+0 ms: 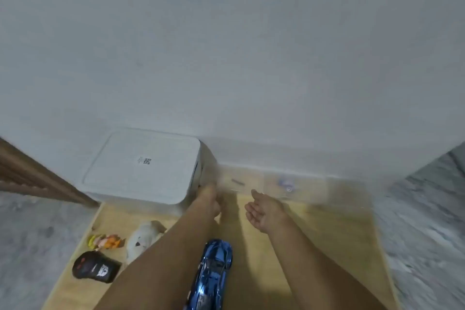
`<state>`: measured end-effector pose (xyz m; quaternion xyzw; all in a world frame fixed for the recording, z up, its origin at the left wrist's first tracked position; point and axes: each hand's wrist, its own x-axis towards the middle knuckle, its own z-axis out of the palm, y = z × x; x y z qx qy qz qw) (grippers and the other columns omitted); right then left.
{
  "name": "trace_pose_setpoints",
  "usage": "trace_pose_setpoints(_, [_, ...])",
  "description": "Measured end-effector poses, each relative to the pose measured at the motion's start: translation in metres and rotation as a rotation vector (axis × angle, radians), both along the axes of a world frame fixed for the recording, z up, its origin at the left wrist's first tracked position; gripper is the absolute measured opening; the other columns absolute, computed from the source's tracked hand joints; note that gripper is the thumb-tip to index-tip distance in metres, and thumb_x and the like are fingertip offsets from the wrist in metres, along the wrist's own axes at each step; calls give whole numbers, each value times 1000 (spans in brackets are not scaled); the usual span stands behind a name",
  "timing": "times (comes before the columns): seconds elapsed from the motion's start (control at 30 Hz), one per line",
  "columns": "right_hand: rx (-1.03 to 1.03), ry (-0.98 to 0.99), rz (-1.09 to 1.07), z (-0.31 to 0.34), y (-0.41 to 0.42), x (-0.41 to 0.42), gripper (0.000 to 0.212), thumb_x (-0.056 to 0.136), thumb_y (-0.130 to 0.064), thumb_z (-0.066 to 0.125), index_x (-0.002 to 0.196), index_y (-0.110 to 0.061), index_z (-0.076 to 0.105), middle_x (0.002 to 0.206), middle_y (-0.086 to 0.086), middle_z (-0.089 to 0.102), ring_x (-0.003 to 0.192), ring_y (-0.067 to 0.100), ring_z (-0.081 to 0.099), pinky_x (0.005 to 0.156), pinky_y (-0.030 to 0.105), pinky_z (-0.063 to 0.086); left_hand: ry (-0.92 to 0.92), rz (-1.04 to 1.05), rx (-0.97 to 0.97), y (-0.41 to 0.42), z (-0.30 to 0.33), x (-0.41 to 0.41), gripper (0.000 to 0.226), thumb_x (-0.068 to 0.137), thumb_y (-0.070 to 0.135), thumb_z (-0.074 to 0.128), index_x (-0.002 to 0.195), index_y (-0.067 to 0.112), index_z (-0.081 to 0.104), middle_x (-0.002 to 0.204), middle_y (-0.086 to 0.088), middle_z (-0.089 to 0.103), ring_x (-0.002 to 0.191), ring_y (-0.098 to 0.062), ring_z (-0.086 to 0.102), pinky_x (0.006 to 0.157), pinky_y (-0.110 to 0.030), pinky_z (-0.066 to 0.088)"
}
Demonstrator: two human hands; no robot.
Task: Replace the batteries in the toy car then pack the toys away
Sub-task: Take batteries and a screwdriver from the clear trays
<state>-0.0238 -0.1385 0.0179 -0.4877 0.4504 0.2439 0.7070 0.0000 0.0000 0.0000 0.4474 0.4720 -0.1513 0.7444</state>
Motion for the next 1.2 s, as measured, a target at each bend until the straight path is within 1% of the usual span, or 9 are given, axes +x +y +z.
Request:
trace_pose_setpoints(0.13, [33,31,-33,-11,6,10,39,88,-25,69,119,-2,60,93,8,66,78,17,64,70,30,54,13,76,-5,4,-10,8,28,96,16,53,118,-1,57,108,-16,67,84,-29,64,90,-43,55])
trace_pose_setpoints(0.3, [27,35,-58,-18,8,20,33,92,-23,65,114,0,62,91,8,68,75,16,65,68,30,53,-33,144,-30,0,-9,15,24,100,10,47,120,0,54,81,-13,57,69,-24,55,69,-36,51])
trace_pose_setpoints(0.4, [5,28,-57,-21,9,23,30,92,-23,63,112,0,62,91,7,68,75,16,65,69,30,54,-37,160,-27,-1,-10,18,25,101,9,44,124,3,51,83,-12,56,71,-23,54,74,-37,52])
trace_pose_setpoints(0.57, [-12,29,-52,-25,11,25,30,94,-25,61,113,-2,62,90,6,68,73,15,64,68,30,53,-44,227,-53,-2,-13,22,37,101,6,42,138,-1,43,113,-18,55,79,-25,55,91,-41,49])
trace_pose_setpoints(0.83, [-30,15,-20,-26,12,23,35,95,-29,59,117,-3,61,92,6,68,74,16,65,65,30,53,-41,269,-80,-5,-8,21,37,102,6,41,138,1,44,135,-19,52,124,-32,51,96,-40,47])
trace_pose_setpoints(0.9, [-29,12,-20,-24,7,21,35,92,-30,63,113,-2,61,99,8,68,81,18,66,65,31,53,-40,248,-66,-6,-5,19,37,102,14,45,136,2,46,121,-19,60,114,-32,58,96,-42,50])
trace_pose_setpoints(0.97, [-22,19,-41,-23,-3,18,31,89,-28,68,108,-4,61,102,9,66,84,20,65,65,31,52,-32,222,-33,-10,-3,18,35,100,25,50,128,5,53,89,-12,62,80,-26,63,72,-35,58])
trace_pose_setpoints(1.03, [-39,35,-77,-24,-19,14,26,86,-20,68,105,-4,62,94,8,65,76,18,64,61,30,50,1,162,-9,-22,2,15,28,99,33,49,109,9,58,70,-5,50,57,-18,50,49,-27,46])
trace_pose_setpoints(1.2, [-124,36,-285,-23,-73,-1,6,86,-7,49,86,-9,54,69,7,51,57,20,53,55,27,39,63,-2,7,-75,-1,-2,34,92,45,51,99,12,54,66,-4,36,52,-20,36,49,-24,33])
